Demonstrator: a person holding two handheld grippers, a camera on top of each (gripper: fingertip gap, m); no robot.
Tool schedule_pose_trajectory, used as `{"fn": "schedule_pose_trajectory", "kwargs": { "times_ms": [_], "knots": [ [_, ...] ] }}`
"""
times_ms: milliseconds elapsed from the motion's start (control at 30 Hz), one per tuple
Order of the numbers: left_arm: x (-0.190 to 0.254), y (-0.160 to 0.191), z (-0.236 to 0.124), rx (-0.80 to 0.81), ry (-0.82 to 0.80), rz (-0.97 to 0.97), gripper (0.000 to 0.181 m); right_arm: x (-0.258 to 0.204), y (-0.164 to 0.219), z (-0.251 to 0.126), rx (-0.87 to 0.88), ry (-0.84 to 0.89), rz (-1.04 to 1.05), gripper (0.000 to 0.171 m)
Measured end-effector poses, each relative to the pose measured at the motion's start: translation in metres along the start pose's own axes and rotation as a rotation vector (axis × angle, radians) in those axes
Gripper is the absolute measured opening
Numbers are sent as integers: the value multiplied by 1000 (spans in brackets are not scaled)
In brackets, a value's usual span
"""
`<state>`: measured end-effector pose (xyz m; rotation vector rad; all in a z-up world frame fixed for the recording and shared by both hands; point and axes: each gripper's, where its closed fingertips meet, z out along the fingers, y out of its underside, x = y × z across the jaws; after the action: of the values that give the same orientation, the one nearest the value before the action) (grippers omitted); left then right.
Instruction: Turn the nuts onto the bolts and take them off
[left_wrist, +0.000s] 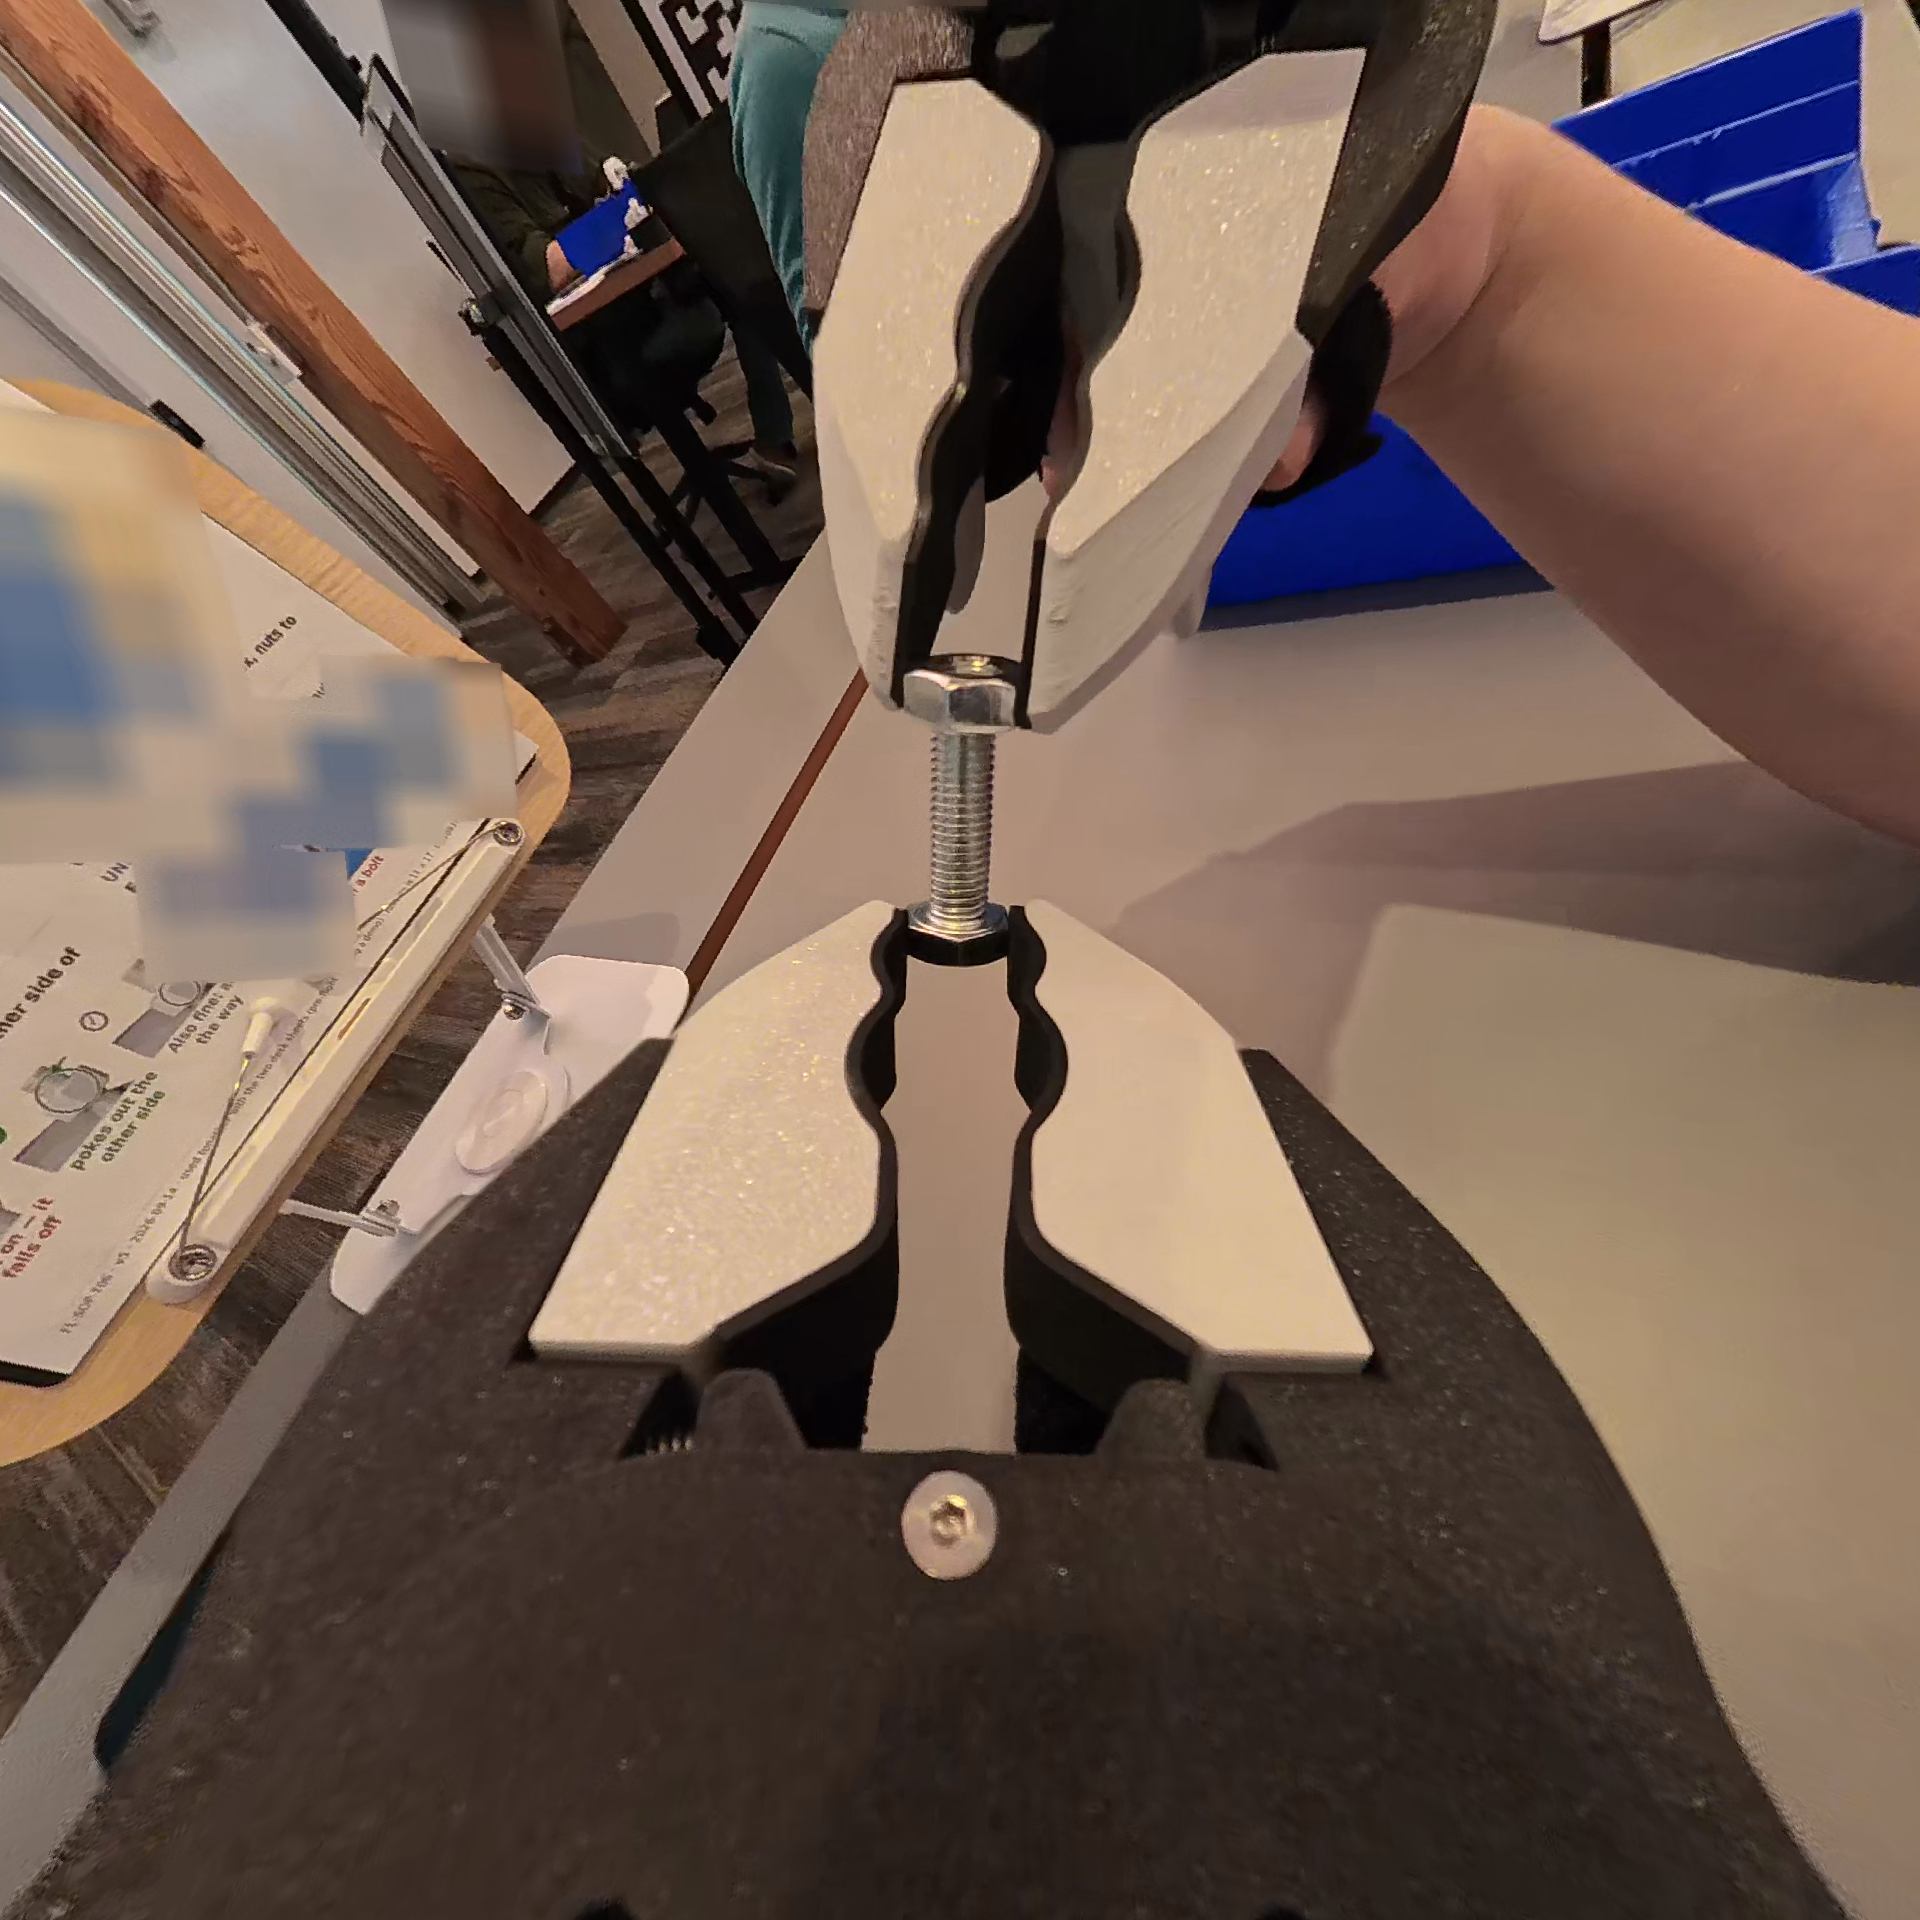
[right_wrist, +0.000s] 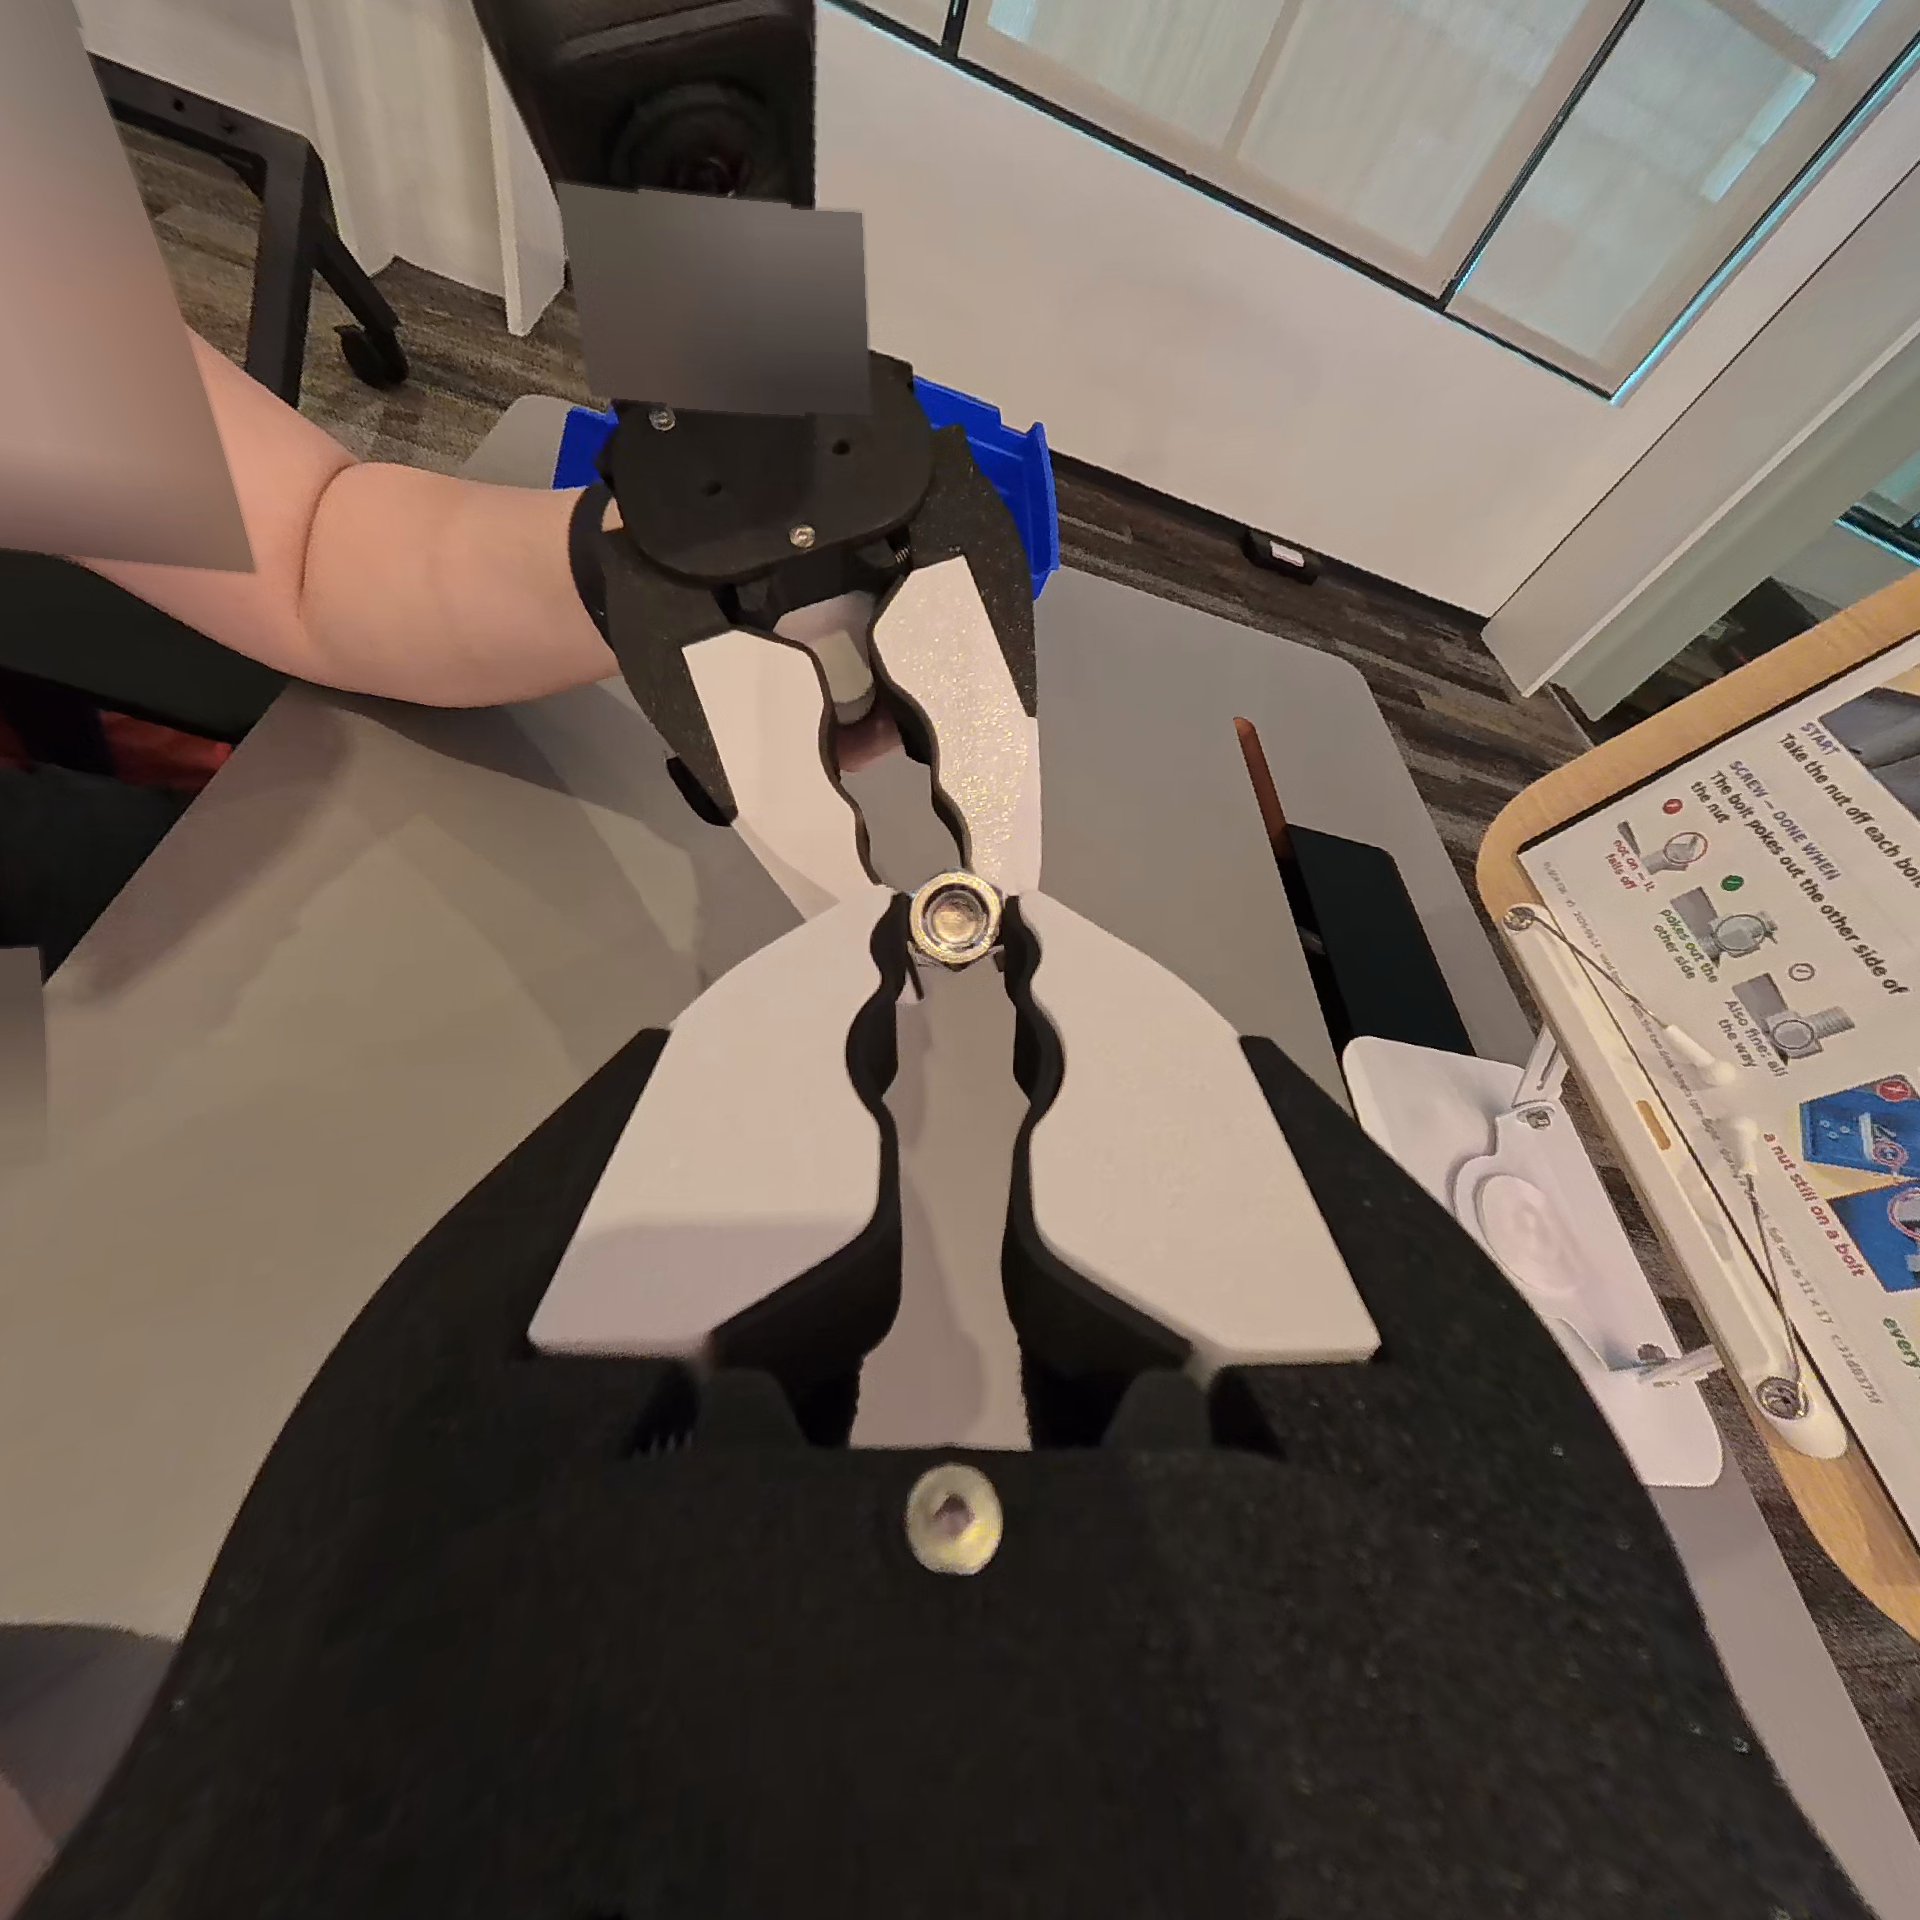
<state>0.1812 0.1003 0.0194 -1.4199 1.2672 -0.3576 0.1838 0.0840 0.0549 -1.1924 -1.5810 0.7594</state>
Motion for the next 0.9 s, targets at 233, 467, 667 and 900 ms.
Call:
{"fn": "schedule_pose_trajectory", "kwargs": {
  "times_ms": [233, 467, 667, 900],
  "knots": [
    [7, -5, -2, 49, 37, 52, 18, -9, -3, -1, -35, 5, -81, 17],
    [-2, -9, -5, 66, 0, -11, 18, 0, -11, 1, -5, 49, -30, 17],
    [10, -23, -18, 178, 145, -75, 18, -11, -27, -2, 94, -16, -54, 17],
    [-8, -15, -17, 108, 18, -58, 18, 6, -21, 5, 13, 75, 63, 17]
  ]
}}
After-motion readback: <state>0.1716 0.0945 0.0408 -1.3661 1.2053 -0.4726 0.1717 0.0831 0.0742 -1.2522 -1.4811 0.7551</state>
